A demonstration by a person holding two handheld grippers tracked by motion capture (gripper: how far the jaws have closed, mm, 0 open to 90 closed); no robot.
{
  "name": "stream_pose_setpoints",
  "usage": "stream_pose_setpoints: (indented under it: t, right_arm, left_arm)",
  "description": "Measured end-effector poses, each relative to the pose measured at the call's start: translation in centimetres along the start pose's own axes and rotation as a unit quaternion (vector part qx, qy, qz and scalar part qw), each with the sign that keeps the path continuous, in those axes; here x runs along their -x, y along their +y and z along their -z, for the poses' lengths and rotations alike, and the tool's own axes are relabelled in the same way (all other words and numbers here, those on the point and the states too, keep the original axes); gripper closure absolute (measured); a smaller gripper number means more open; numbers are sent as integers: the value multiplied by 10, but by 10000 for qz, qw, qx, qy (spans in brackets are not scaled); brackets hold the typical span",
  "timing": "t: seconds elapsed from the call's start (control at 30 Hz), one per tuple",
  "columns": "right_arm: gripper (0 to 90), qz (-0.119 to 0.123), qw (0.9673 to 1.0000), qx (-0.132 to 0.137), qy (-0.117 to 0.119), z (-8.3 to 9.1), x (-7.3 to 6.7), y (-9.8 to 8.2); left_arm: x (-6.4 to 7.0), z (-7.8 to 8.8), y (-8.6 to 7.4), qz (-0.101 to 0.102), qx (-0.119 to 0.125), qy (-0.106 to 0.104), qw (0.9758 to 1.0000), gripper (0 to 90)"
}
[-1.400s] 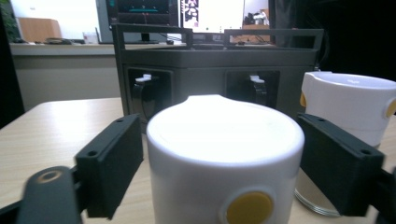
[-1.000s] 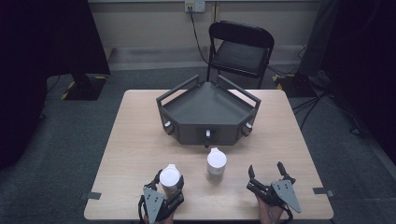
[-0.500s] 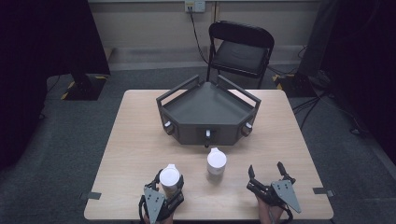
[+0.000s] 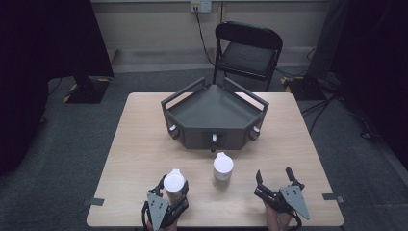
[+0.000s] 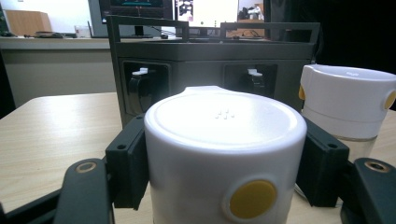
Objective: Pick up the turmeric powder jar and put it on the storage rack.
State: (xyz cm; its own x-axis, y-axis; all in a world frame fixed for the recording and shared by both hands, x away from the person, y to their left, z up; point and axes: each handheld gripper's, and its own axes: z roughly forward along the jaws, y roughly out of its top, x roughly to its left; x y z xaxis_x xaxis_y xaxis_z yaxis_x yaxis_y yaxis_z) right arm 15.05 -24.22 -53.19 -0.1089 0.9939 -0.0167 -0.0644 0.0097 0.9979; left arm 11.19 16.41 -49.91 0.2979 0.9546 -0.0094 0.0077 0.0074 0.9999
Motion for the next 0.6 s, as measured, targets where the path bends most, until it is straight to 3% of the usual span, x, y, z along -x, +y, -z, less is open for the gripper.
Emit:
stream_pose_setpoints:
  t: [0.6]
  right_arm:
    - [4, 0, 10000, 0, -2, 0, 0, 0]
  left_arm:
    - [-1, -1, 4, -37, 68, -130, 9999, 305]
